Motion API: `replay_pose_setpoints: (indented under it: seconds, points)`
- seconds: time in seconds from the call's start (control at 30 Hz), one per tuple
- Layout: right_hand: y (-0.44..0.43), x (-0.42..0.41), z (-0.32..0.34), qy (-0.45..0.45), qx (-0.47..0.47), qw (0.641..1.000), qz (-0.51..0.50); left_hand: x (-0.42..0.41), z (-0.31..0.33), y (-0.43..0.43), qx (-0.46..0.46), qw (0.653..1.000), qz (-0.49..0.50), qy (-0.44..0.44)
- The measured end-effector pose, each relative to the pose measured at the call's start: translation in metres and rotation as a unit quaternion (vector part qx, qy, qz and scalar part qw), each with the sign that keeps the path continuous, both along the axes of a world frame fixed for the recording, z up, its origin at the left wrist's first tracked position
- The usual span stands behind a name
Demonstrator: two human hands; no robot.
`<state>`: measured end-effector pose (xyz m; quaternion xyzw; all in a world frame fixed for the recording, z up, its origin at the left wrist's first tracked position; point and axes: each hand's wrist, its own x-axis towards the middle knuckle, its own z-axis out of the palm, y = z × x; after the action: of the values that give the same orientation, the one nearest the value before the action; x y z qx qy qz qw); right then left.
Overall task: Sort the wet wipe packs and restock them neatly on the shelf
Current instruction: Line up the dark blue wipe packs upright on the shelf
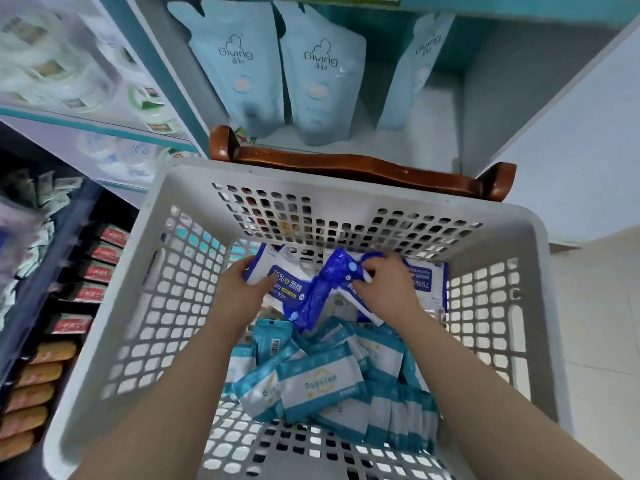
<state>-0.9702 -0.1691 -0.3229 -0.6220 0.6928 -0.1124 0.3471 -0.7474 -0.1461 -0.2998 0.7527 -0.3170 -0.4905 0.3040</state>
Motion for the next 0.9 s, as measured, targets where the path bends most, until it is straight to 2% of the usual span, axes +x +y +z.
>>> replay_pose_setpoints:
  seconds: [0.17, 0.27, 0.43, 0.53, 0.63, 0.77, 0.9]
  points:
    - [-0.002, 0.042, 0.073, -0.037, -0.079, 0.994, 0.067, 0.029, 0.065, 0.018, -0.034, 0.999, 0.015, -0.019]
    - [-0.001, 0.078, 0.124, -0.06, -0.121, 0.986, 0.102, 0.062, 0.109, 0.036, -0.089, 0.995, 0.041, -0.029]
    - [0.011, 0.158, 0.203, -0.135, -0.218, 0.955, 0.147, 0.131, 0.178, 0.082, -0.154, 0.978, 0.136, 0.04]
    - [0.024, 0.222, 0.237, -0.162, -0.25, 0.938, 0.175, 0.184, 0.207, 0.115, -0.196, 0.961, 0.18, 0.07]
    - [0.046, 0.296, 0.266, -0.186, -0.267, 0.923, 0.204, 0.246, 0.228, 0.156, -0.222, 0.954, 0.194, 0.058]
    - [0.09, 0.406, 0.301, -0.24, -0.284, 0.895, 0.246, 0.337, 0.252, 0.217, -0.273, 0.924, 0.266, 0.033]
    - [0.137, 0.515, 0.322, -0.292, -0.26, 0.875, 0.286, 0.429, 0.27, 0.282, -0.304, 0.897, 0.321, 0.015]
